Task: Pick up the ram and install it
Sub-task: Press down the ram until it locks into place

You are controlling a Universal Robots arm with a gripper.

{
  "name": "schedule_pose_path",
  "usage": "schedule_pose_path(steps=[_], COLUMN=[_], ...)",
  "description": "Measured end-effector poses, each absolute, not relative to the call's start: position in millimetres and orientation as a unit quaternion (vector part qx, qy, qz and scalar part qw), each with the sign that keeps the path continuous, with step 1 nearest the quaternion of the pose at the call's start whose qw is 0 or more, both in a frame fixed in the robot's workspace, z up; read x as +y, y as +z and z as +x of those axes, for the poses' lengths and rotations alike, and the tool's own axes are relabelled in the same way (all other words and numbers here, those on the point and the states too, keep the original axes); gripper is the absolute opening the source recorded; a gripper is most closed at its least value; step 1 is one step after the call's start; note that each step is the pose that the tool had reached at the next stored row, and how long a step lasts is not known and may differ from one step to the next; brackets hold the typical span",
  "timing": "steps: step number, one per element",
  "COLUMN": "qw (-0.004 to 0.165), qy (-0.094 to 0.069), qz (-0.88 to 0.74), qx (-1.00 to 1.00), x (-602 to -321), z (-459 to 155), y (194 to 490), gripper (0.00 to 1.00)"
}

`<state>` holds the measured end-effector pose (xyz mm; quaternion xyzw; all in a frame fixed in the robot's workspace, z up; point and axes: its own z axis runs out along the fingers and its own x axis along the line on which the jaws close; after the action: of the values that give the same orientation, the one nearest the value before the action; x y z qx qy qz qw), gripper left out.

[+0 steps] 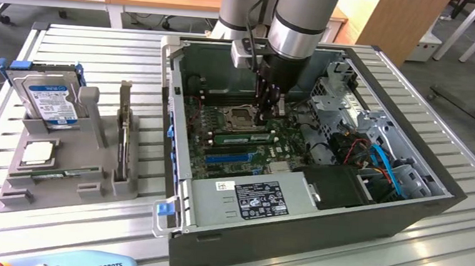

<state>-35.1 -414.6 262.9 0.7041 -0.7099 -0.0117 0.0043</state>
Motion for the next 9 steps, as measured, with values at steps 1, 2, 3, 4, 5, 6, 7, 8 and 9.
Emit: schedule_pose_path(steps=[1,2,3,4,5,6,7,8,9], qw=[0.004,0.004,0.004,0.004,0.004,0.004,0.004,0.004,0.004], qy=[-0.012,-0.012,-0.012,-0.012,-0.012,-0.012,-0.012,-0.012,-0.012], qz=[0.704,0.704,0.704,0.704,0.704,0.704,0.704,0.704,0.704], qx=[-0.710,-0.710,-0.710,-0.710,-0.710,-0.710,-0.710,-0.710,-0.710], x=[-414.6,-414.6,-414.6,-414.6,-414.6,-414.6,-414.6,-414.6,-414.6], z=[-35.1,-35.1,-35.1,-35.1,-34.8,-34.3,-33.5,-32.3,-30.7], y=[262.9,262.9,262.9,262.9,262.9,262.9,262.9,262.9,262.9], gripper=[0.10,0.10,0.10,0.10,0.10,0.10,0.10,0.10,0.10])
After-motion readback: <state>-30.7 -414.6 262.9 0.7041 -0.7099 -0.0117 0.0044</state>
